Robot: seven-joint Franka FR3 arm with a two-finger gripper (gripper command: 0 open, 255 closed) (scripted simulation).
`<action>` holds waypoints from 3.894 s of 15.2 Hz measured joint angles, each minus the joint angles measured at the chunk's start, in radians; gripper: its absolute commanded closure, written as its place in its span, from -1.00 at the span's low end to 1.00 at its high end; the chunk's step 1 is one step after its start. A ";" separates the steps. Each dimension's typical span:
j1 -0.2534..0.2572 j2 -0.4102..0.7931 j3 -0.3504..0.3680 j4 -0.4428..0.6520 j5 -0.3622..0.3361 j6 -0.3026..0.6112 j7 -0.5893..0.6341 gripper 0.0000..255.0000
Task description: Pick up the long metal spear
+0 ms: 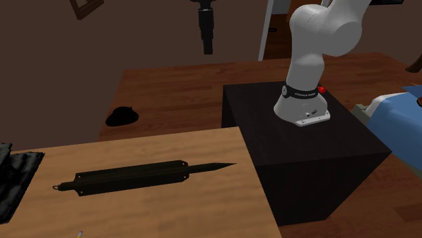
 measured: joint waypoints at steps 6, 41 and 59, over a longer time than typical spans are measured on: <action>0.027 0.193 0.066 0.032 0.012 0.170 0.056 -1.00; 0.183 1.047 0.145 0.502 -0.242 0.553 0.351 1.00; 0.165 0.931 0.174 0.520 -0.195 0.422 0.324 1.00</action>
